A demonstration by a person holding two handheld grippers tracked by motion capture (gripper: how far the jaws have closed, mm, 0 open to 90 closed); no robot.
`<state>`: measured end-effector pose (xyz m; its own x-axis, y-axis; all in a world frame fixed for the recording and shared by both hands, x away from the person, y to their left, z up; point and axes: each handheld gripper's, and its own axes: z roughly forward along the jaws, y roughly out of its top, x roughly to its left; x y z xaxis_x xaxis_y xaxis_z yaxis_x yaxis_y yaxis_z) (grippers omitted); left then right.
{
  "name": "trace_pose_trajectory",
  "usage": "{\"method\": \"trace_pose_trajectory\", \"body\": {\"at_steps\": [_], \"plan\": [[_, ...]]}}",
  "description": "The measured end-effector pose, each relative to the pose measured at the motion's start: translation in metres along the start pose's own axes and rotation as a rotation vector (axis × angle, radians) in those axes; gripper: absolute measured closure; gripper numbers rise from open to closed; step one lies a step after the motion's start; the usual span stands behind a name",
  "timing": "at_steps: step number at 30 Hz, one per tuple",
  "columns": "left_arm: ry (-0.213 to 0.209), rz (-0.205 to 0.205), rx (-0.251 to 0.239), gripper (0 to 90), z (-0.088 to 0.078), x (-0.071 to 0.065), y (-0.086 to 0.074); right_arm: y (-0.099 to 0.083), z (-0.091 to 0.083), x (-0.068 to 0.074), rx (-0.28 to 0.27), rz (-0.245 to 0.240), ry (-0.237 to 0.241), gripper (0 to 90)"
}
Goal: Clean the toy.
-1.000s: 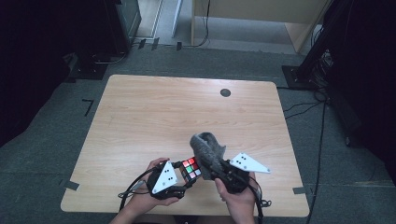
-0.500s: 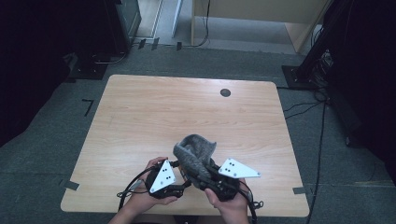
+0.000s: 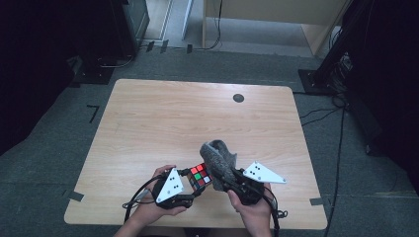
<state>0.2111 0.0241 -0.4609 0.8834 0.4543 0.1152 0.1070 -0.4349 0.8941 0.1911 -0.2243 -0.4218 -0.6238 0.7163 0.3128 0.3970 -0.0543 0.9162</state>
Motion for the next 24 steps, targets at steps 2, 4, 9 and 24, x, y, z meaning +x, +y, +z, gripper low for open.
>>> {"method": "trace_pose_trajectory", "body": {"at_steps": [2,4,9,24], "plan": [[-0.006,-0.004,0.000,34.4,0.001,0.000,-0.001,0.000,0.000,0.003,-0.001,-0.002,0.001,70.1],[-0.012,-0.004,0.010,34.5,0.003,0.000,-0.002,-0.001,0.002,0.009,0.001,-0.015,0.003,69.6],[-0.010,0.004,0.030,34.4,0.006,-0.003,-0.004,-0.006,0.011,0.030,0.033,-0.052,0.083,69.1],[-0.011,-0.008,0.002,34.4,0.003,0.001,-0.003,-0.004,0.004,0.003,0.003,0.013,0.007,68.9]]}}
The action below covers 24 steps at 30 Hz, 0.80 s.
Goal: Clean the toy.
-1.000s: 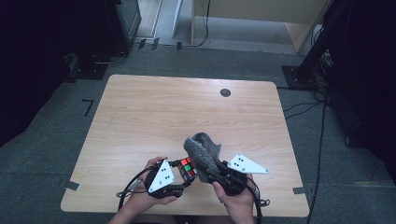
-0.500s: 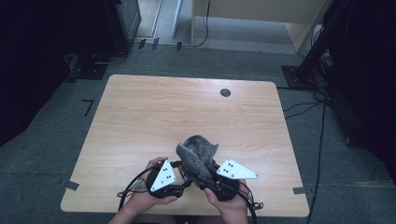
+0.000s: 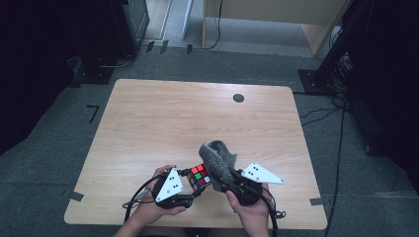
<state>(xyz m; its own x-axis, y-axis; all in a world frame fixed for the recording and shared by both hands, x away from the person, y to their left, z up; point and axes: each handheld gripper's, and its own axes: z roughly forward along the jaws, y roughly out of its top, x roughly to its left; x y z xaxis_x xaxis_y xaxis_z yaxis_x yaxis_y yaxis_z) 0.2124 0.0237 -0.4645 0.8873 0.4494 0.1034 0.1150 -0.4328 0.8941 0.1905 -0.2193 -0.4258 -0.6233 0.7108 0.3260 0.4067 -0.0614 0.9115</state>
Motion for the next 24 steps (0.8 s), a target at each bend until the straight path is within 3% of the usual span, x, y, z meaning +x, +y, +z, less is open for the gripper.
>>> {"method": "trace_pose_trajectory", "body": {"at_steps": [5,8,10,14,17,24], "plan": [[-0.003,0.012,0.012,34.4,0.003,-0.003,-0.001,-0.003,0.008,0.023,0.019,-0.059,0.083,68.2],[-0.011,0.002,-0.014,34.4,-0.001,-0.001,0.000,-0.002,0.009,0.028,0.006,-0.044,0.159,68.0],[-0.007,0.003,-0.021,34.4,-0.003,0.000,0.001,0.000,0.007,0.022,-0.012,-0.024,0.157,68.3],[-0.016,-0.011,-0.045,34.4,-0.007,0.004,0.001,0.003,-0.002,0.001,-0.036,0.019,0.065,70.0],[-0.039,-0.033,-0.090,34.4,-0.011,0.007,0.001,0.004,-0.008,-0.011,-0.058,0.049,0.033,70.6],[-0.057,-0.056,-0.129,34.4,-0.017,0.012,0.001,-0.002,-0.003,-0.020,-0.085,0.110,0.167,71.3]]}}
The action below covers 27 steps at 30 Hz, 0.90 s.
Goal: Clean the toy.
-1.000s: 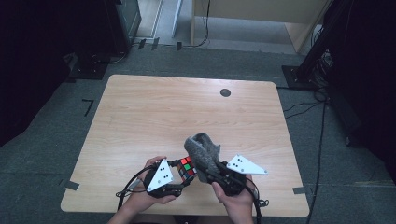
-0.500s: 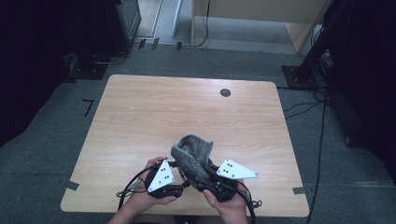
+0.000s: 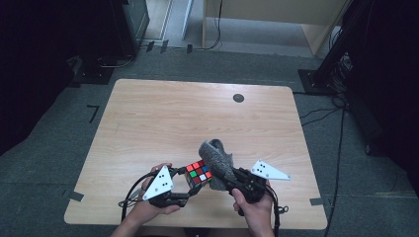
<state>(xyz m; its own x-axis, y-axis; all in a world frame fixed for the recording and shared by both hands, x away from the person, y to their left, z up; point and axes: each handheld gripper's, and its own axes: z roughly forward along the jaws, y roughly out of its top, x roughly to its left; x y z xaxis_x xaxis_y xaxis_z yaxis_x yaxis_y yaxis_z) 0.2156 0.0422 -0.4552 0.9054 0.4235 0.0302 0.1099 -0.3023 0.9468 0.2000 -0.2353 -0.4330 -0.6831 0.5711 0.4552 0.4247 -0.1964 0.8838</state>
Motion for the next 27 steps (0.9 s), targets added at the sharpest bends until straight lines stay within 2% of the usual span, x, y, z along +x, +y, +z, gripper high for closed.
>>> {"method": "trace_pose_trajectory", "body": {"at_steps": [5,7,10,15,17,19,22,27], "plan": [[-0.001,-0.005,-0.013,34.3,-0.002,0.002,0.000,-0.007,0.002,-0.013,0.004,0.096,0.049,71.4],[-0.009,-0.017,-0.035,34.3,-0.004,0.003,0.001,-0.009,0.002,-0.017,0.000,0.130,0.067,71.8],[-0.024,-0.061,-0.083,34.4,-0.010,0.007,0.004,-0.013,0.005,-0.020,0.056,0.132,0.077,71.8],[-0.035,-0.120,-0.111,34.3,-0.016,0.017,0.002,-0.019,0.012,-0.016,0.073,0.118,0.144,71.3],[-0.042,-0.131,-0.118,34.4,-0.017,0.019,0.002,-0.019,0.011,-0.016,0.074,0.111,0.161,71.3],[-0.067,-0.128,-0.104,34.4,-0.016,0.020,0.000,-0.015,0.009,-0.016,0.062,0.132,0.183,71.2],[-0.073,-0.104,-0.080,34.4,-0.011,0.016,-0.001,-0.009,0.004,-0.016,0.022,0.168,0.201,71.2],[-0.061,-0.103,-0.086,34.4,-0.010,0.014,0.000,-0.007,0.000,-0.017,0.004,0.159,0.203,71.5]]}}
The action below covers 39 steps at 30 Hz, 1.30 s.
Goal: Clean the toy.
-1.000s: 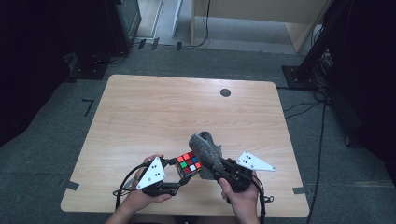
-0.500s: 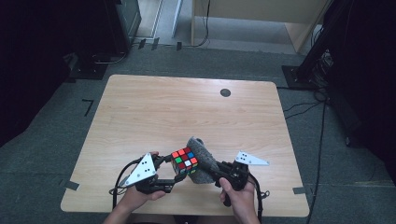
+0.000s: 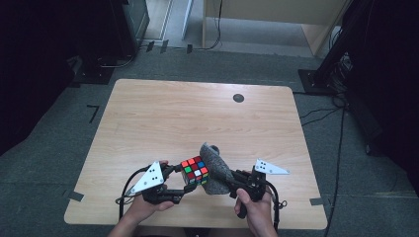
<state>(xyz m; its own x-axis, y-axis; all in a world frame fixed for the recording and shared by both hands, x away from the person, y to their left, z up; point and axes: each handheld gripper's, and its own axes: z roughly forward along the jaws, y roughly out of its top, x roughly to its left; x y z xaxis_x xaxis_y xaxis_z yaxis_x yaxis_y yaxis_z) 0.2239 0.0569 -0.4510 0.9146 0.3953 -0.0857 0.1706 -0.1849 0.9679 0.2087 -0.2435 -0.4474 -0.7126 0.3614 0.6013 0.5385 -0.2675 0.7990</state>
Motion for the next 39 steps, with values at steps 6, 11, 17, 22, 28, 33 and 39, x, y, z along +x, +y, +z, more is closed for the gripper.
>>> {"method": "trace_pose_trajectory", "body": {"at_steps": [6,11,17,22,28,33,39], "plan": [[0.016,-0.062,-0.037,34.4,-0.006,0.008,0.000,-0.008,0.006,-0.004,0.037,-0.006,-0.001,71.4],[0.004,-0.081,-0.038,34.4,-0.007,0.011,-0.001,-0.007,0.008,-0.001,0.052,-0.030,-0.005,70.7],[0.053,-0.086,-0.050,34.4,-0.006,0.008,0.002,-0.004,0.006,0.001,0.012,-0.044,-0.010,70.7],[0.109,-0.171,-0.142,34.4,-0.015,0.014,0.004,-0.019,0.017,-0.003,0.086,-0.092,-0.082,71.1],[0.075,-0.238,-0.154,34.4,-0.010,0.013,0.004,-0.030,0.034,0.013,0.063,-0.200,-0.083,71.7],[0.041,-0.278,-0.147,34.3,-0.005,0.012,0.003,-0.041,0.047,0.020,0.093,-0.269,-0.078,72.0],[0.052,-0.247,-0.112,34.4,0.001,0.005,0.003,-0.055,0.062,0.030,0.178,-0.430,-0.120,71.5]]}}
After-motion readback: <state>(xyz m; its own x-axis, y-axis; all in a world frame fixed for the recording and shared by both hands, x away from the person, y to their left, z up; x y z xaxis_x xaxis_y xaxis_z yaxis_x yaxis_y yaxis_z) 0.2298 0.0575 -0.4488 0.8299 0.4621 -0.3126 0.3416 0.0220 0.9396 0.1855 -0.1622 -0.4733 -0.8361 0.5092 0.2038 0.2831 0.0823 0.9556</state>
